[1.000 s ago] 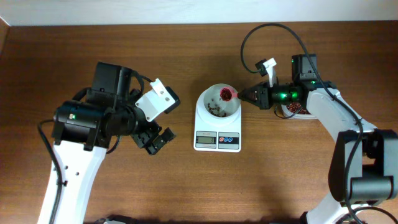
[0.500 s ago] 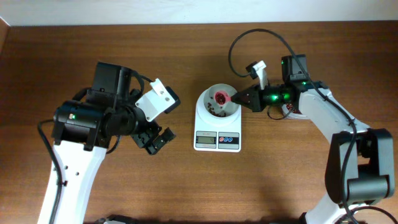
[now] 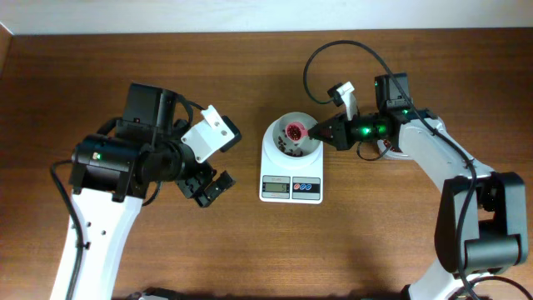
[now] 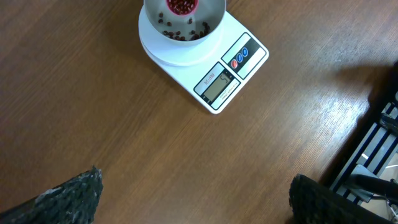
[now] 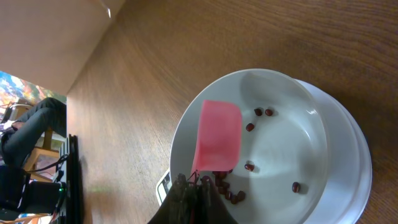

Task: Scoop and weigh 50g on scale
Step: 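Tip the pink scoop over the white bowl to pour beans in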

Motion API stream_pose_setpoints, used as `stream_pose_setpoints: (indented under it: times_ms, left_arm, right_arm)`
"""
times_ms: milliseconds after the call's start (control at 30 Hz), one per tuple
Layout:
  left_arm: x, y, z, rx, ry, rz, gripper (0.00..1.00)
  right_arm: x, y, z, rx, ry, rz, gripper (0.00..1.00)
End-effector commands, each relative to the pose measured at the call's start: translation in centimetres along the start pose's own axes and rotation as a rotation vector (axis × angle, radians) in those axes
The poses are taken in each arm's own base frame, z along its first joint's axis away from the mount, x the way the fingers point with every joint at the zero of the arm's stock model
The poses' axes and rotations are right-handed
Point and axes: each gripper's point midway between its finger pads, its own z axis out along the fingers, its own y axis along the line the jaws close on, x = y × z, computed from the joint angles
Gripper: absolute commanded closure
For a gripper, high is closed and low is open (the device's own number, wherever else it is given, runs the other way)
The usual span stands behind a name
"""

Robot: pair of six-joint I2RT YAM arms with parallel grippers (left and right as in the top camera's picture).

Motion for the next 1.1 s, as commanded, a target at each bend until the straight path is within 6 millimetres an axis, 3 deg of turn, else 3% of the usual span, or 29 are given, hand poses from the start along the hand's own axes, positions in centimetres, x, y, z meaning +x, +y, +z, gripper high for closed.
stream_pose_setpoints:
  times_ms: [0, 300, 400, 567, 700, 800, 900, 1033, 1067]
  left_arm:
    - [-0.5, 0.2, -0.9, -0.026, -0.024, 0.023, 0.01]
    - [-0.5, 0.2, -0.9, -0.025, -0.024, 0.023, 0.01]
    - [-0.5, 0.2, -0.9, -0.025, -0.024, 0.023, 0.01]
    - [-0.5, 0.2, -0.9, -0.025, -0.024, 0.023, 0.01]
    - [-0.5, 0.2, -0.9, -0.025, -0.024, 0.023, 0.01]
    - [-0.5, 0.2, -0.9, -0.025, -0.024, 0.023, 0.01]
    - [-0.5, 0.2, -0.9, -0.026, -0.024, 0.023, 0.01]
    - [-0.5, 0.2, -0.9, -0.026, -0.024, 0.023, 0.01]
    - [-0.5, 0.2, -0.9, -0.026, -0.024, 0.023, 0.01]
  right_arm:
    - [-0.5, 0.6, -0.1, 0.003, -0.005, -0.034, 0.96]
    - [-0.6, 0.4, -0.1, 0.012, -0.009, -0.044, 0.96]
    - [-0.6, -1.3, -0.2, 0.11, 0.002, -0.057, 0.96]
    - [-0.8, -0.1, -0.2, 0.037, -0.012, -0.136, 0.96]
    - [-1.2, -1.1, -0.3, 0.096, -0.017, -0.132, 0.96]
    - [-1.6, 2.1, -0.3, -0.092, -0.059, -0.179, 0.96]
    - [-1.3, -1.5, -0.4, 0.12, -0.015, -0.176, 0.96]
    - [-1.9, 2.0, -0.4, -0.077, -0.065, -0.181, 0.96]
    - [-1.7, 0.8, -0.3, -0.009, -0.049, -0.179, 0.96]
